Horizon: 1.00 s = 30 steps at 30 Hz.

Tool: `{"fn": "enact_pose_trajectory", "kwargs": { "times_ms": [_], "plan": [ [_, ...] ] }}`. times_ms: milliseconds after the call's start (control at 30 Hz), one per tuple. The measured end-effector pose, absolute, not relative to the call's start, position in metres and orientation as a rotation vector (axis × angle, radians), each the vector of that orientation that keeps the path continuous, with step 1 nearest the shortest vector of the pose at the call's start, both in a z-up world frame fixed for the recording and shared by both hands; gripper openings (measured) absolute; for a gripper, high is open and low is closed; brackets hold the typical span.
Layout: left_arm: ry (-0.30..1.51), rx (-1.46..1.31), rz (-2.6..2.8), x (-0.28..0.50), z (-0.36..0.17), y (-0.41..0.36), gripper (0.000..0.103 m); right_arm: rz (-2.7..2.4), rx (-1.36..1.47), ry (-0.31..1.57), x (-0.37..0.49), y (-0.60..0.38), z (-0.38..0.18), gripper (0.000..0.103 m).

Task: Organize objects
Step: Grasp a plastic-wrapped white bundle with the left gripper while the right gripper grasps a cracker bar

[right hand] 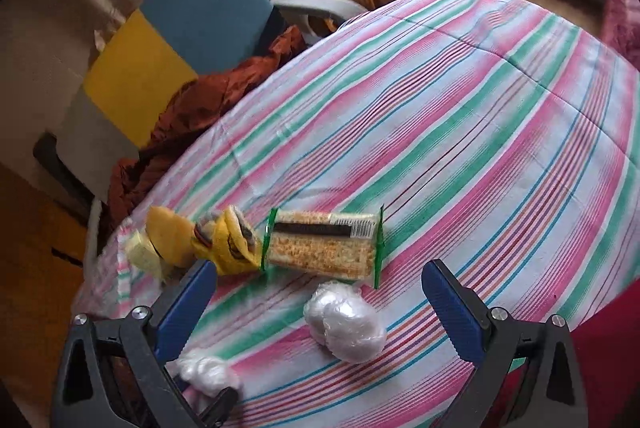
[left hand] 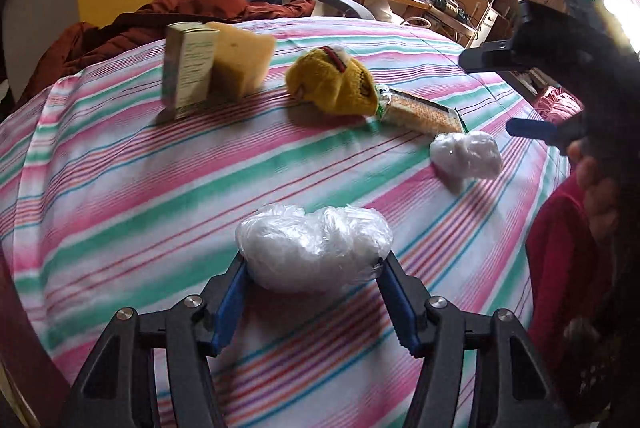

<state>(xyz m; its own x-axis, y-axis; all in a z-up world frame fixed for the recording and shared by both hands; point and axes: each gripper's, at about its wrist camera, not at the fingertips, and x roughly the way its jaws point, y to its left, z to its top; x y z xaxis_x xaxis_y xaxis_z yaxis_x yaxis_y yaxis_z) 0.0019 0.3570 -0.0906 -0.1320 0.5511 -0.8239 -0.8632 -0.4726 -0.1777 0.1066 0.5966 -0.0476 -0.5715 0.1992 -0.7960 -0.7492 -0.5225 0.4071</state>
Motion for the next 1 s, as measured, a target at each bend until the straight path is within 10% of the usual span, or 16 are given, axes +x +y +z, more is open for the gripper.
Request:
{"fn": "enact_pose_trajectory", "kwargs": {
  "times_ms": [467, 1000],
  "plan": [
    [0.323, -1.118, 1.752, -0.006, -0.093, 0.338, 0.063, 2.206, -1.628, 0.153, 0.01, 0.588, -0.076, 0.103],
    [0.313, -1.139, 1.752, -0.008, -0.093, 0.338, 0.063, 2.219, -1.78, 0.27, -0.003, 0.636, -0.117, 0.103]
  ]
}}
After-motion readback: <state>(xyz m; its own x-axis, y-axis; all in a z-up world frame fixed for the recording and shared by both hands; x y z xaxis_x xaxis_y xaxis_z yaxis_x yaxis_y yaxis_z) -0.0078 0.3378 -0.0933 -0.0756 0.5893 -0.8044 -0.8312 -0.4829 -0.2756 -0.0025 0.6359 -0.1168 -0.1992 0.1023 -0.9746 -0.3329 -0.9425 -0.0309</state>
